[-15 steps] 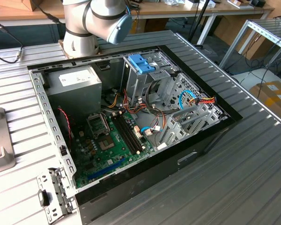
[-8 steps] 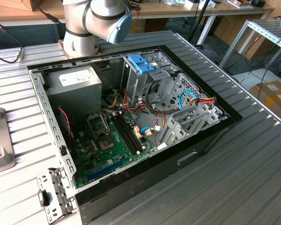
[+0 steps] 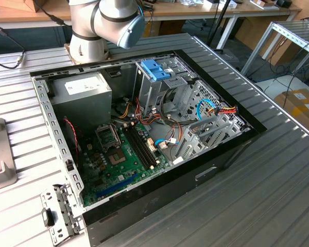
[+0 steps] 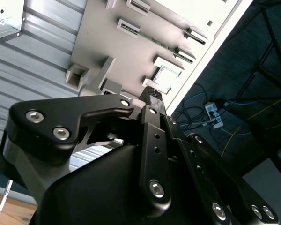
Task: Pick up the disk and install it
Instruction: 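Reach for the disk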
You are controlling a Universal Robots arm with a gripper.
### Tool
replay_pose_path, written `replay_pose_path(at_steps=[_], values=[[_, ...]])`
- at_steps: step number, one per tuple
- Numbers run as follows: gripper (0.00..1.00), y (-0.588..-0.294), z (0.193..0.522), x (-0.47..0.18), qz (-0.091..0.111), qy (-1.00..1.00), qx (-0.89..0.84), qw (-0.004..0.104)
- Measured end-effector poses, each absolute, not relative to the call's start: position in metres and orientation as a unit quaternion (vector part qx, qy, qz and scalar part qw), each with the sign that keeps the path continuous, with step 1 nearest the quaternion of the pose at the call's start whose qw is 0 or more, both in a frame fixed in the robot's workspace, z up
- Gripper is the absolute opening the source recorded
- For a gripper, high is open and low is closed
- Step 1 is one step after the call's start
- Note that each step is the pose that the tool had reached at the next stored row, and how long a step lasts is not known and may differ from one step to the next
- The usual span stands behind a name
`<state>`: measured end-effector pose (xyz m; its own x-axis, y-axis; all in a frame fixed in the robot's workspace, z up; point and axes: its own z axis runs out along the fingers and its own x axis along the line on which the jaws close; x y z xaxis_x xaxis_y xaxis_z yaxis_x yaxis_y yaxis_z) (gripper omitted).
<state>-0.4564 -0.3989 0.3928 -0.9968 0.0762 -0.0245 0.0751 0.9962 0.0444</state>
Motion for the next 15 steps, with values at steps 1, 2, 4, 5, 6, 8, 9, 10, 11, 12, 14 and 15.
replay_pose_path(at_steps=[1,2,4,5,6,8,9,10,11,12,14,15], values=[[0.1,-0.399,0.3927,-0.4577,0.022,0.999,0.038,0.013],[0.1,-0.399,0.3927,-0.4582,0.022,0.999,0.038,0.013],[0.1,-0.399,0.3927,-0.4583,0.022,0.999,0.038,0.013],[0.1,-0.3989,0.3926,-0.4584,0.022,0.999,0.038,0.013],[0.1,-0.3985,0.392,-0.4585,0.022,0.999,0.038,0.013],[0.1,-0.3975,0.3915,-0.4584,0.022,0.999,0.038,0.013],[0.1,-0.397,0.3913,-0.4584,0.022,0.999,0.038,0.013],[0.1,-0.3964,0.3911,-0.4584,0.022,0.999,0.038,0.013],[0.1,-0.3955,0.3908,-0.4584,0.022,0.999,0.038,0.013],[0.1,-0.3947,0.3906,-0.4584,0.022,0.999,0.038,0.013],[0.1,-0.3935,0.3902,-0.4584,0.022,0.999,0.038,0.013],[0.1,-0.3931,0.39,-0.4584,0.022,0.999,0.038,0.013]])
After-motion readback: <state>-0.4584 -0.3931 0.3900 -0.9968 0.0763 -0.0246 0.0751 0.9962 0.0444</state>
